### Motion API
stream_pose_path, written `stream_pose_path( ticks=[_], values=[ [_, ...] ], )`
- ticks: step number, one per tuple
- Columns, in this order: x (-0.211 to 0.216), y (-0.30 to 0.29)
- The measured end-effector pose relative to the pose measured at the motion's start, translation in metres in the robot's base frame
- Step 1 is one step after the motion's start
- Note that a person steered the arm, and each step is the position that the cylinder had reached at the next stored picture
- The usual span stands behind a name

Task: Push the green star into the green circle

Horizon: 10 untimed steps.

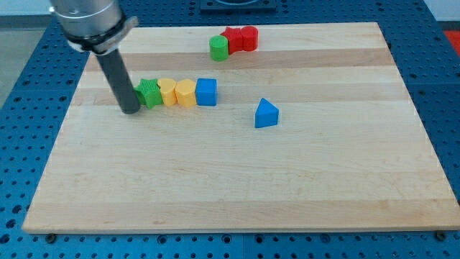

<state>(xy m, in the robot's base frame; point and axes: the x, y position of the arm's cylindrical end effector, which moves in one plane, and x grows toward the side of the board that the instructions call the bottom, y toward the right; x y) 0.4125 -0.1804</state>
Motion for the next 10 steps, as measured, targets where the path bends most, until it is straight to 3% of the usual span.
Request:
stream_pose_path(
  ticks=[5,7,10],
  values=[
    [-0.117,0.02],
    [-0.126,0.054],
    [-0.105,0.116]
  ],
)
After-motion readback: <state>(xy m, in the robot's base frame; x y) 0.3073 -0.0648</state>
